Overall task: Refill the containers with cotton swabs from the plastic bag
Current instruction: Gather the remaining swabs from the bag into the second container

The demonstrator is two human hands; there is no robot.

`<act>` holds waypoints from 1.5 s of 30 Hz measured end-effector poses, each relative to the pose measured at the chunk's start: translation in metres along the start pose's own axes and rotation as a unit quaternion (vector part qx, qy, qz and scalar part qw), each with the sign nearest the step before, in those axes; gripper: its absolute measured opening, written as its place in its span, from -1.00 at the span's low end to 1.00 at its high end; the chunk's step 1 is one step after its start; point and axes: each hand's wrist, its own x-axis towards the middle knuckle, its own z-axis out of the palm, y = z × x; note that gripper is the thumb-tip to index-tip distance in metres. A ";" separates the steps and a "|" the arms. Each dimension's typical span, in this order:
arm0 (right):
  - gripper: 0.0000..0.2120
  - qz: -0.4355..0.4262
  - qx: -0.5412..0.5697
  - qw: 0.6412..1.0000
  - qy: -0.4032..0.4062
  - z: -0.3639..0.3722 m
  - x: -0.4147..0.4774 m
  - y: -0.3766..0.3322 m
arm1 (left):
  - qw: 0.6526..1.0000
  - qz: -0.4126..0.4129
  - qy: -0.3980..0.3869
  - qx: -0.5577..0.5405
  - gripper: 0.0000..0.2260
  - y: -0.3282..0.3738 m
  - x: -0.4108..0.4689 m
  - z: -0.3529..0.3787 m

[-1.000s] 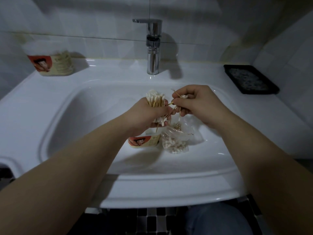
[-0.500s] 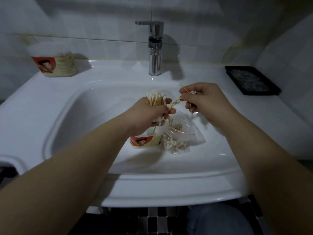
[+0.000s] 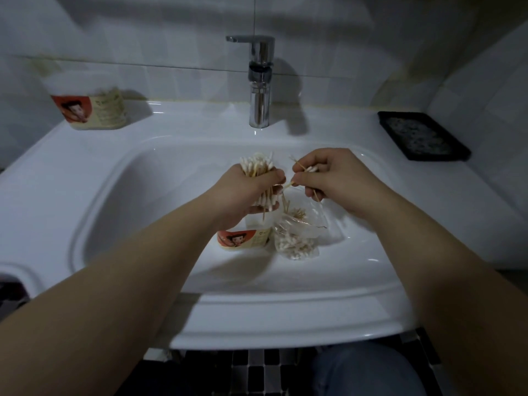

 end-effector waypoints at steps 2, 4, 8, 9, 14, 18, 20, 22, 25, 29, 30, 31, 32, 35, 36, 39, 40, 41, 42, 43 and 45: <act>-0.89 0.001 -0.002 1.000 -0.016 0.002 -0.001 0.001 | 0.999 0.004 -0.030 0.020 -0.90 0.000 -0.002 0.001; -0.90 0.007 0.010 1.000 -0.027 0.002 -0.001 0.002 | 0.998 0.006 -0.042 0.053 -0.87 -0.001 -0.003 0.002; -0.89 0.030 0.033 0.999 -0.026 0.000 -0.001 0.002 | 0.997 0.001 -0.019 0.075 -0.91 0.000 -0.001 0.003; -0.88 0.032 0.037 0.999 -0.024 -0.001 0.000 0.002 | 0.997 -0.001 -0.010 0.074 -0.90 0.000 -0.001 0.004; -0.84 0.040 0.008 0.999 0.025 -0.006 0.006 0.007 | 0.997 -0.007 0.006 0.082 -0.93 0.000 0.001 0.002; -0.86 0.034 0.034 0.998 0.048 -0.006 0.005 0.005 | 0.997 -0.004 0.034 0.067 -0.90 -0.001 0.003 0.001; -0.91 0.034 0.055 0.997 0.040 -0.003 0.003 0.003 | 0.999 -0.004 0.041 0.033 -0.85 -0.001 0.004 0.000; -0.94 0.034 0.061 0.997 0.020 0.001 0.001 0.000 | 0.999 -0.005 0.041 0.012 -0.83 -0.002 0.004 0.001; -0.88 0.020 0.027 0.999 -0.020 0.009 -0.004 -0.001 | 1.000 -0.002 0.029 -0.005 -0.82 -0.004 0.003 0.002; -0.88 0.009 -0.003 0.999 -0.047 0.015 -0.006 -0.001 | 1.000 0.009 -0.007 0.000 -0.88 -0.006 0.003 0.005; -0.86 0.010 -0.007 0.999 -0.048 0.014 -0.005 -0.001 | 1.000 0.009 0.003 -0.006 -0.89 -0.006 0.004 0.006; -0.84 0.012 -0.010 0.999 -0.048 0.012 -0.004 -0.001 | 1.000 0.007 0.017 -0.015 -0.90 -0.006 0.005 0.006; -0.83 0.017 -0.016 0.999 -0.046 0.011 -0.003 0.000 | 0.999 0.004 0.028 -0.027 -0.90 -0.005 0.005 0.007; -0.82 0.029 -0.055 0.997 -0.043 0.008 -0.001 0.005 | 0.997 -0.006 0.049 -0.057 -0.88 -0.006 0.009 0.005; -0.81 0.030 -0.055 0.997 -0.041 0.008 -0.001 0.005 | 0.996 -0.008 0.055 -0.065 -0.88 -0.006 0.009 0.004; -0.82 0.033 0.054 0.998 -0.005 0.009 0.000 0.004 | 0.995 -0.013 0.050 -0.080 -0.93 -0.004 0.009 0.002; -0.84 0.033 0.096 0.995 0.012 0.009 0.001 0.002 | 0.995 -0.016 0.043 -0.085 -0.94 -0.004 0.009 0.002; -0.86 0.030 0.129 0.991 0.025 0.009 0.001 0.000 | 0.995 -0.020 0.032 -0.088 -0.94 -0.003 0.007 0.002; -0.88 0.028 0.150 0.988 0.034 0.009 0.001 -0.001 | 0.995 -0.025 0.018 -0.090 -0.94 -0.003 0.006 0.003; -0.89 0.024 0.157 0.987 0.038 0.008 0.001 -0.002 | 0.996 -0.026 0.001 -0.088 -0.93 -0.003 0.005 0.003; -0.88 0.011 0.115 0.992 0.045 0.007 0.000 -0.002 | 0.996 -0.021 -0.040 -0.073 -0.90 -0.003 0.003 0.005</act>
